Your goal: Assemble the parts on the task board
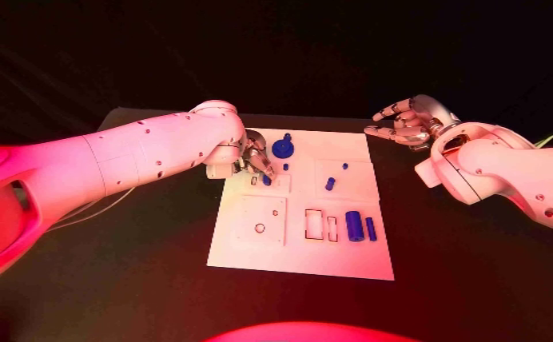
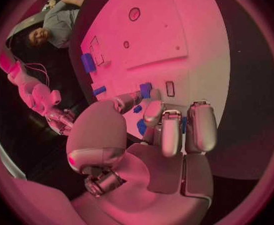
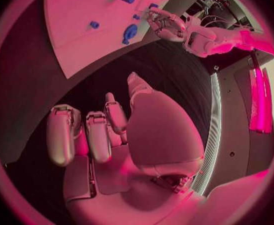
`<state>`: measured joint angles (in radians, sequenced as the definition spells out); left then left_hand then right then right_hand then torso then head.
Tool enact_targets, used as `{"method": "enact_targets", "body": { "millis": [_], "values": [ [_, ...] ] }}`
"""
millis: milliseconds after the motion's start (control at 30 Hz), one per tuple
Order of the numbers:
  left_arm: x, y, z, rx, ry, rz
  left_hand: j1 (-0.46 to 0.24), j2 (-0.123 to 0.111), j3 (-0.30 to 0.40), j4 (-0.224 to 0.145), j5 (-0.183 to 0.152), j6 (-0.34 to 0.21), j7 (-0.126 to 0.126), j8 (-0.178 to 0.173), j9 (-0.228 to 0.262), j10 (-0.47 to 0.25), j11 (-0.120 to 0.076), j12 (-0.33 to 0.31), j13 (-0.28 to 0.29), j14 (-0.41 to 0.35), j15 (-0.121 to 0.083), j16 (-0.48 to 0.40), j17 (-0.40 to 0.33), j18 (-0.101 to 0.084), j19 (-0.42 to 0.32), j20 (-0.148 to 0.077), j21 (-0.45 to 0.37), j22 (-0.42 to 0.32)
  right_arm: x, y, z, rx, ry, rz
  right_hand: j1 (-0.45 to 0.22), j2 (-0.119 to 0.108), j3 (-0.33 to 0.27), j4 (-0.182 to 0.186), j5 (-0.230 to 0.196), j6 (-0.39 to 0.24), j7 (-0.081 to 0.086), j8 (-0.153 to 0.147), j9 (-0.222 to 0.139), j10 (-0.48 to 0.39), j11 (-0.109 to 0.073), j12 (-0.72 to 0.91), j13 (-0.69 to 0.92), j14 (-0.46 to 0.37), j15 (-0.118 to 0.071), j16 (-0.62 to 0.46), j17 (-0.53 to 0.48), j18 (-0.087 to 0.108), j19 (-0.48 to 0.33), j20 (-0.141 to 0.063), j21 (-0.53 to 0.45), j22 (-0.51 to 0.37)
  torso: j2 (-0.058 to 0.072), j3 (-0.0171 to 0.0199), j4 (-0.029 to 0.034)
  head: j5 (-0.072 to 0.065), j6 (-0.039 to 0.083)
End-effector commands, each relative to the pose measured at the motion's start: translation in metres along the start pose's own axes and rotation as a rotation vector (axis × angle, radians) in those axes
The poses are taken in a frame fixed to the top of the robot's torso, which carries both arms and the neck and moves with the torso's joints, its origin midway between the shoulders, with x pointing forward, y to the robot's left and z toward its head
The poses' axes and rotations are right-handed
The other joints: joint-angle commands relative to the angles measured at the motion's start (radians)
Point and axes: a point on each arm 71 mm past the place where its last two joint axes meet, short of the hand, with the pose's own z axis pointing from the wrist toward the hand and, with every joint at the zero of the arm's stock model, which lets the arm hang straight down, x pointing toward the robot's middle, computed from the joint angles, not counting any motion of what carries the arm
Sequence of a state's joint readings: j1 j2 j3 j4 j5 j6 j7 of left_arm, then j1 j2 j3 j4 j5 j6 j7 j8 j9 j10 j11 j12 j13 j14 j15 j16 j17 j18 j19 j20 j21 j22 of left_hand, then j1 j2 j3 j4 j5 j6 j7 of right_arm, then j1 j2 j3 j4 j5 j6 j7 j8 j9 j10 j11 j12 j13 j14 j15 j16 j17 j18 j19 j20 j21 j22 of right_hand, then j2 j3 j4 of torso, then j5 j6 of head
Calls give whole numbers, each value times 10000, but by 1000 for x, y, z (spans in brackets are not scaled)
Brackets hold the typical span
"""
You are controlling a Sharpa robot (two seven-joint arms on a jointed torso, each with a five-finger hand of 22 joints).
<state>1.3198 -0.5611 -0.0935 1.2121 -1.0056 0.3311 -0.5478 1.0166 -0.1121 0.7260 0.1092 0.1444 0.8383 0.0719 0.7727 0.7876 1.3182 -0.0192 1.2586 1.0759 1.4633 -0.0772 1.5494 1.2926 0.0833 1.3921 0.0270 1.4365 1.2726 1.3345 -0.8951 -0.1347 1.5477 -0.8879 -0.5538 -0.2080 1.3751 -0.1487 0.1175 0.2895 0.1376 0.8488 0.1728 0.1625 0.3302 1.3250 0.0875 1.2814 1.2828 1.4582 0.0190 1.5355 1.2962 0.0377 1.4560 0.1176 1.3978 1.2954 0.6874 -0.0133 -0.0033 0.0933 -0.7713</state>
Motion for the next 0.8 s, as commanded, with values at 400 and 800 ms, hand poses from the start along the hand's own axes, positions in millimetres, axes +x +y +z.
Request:
{"method": "enact_targets", "body": {
  "millis": [400, 800],
  "values": [
    [9, -2, 5, 14, 210, 73, -211, 519, 419, 354, 201, 869, -504, 194, 1080, 421, -245, 209, 250, 1075, -165, 214, 2782, -231, 200, -65, 144, 246, 0, 0, -1, -53, 28, -21, -386, 72, -34, 0, 47, -49, -8, 230, -60, -138, -12, -136, -62, 896, -104, -79, 1836, 43, 423, -77, -98, 1687, -2, 3, 3, -42, -21],
    [8, -3, 6, -3, 190, 79, -345, 511, 94, 552, 194, 924, -523, 141, 1128, 450, -261, 231, 300, 1075, -179, 214, 2782, -235, 213, -83, 147, 263, 0, 1, -1, -73, 22, -27, -392, 69, -39, 2, 47, -52, -8, 236, -62, -144, -13, -143, -70, 893, -104, -86, 1824, 45, 420, -78, -110, 1680, -4, -2, 2, -61, -26]
  ]
}}
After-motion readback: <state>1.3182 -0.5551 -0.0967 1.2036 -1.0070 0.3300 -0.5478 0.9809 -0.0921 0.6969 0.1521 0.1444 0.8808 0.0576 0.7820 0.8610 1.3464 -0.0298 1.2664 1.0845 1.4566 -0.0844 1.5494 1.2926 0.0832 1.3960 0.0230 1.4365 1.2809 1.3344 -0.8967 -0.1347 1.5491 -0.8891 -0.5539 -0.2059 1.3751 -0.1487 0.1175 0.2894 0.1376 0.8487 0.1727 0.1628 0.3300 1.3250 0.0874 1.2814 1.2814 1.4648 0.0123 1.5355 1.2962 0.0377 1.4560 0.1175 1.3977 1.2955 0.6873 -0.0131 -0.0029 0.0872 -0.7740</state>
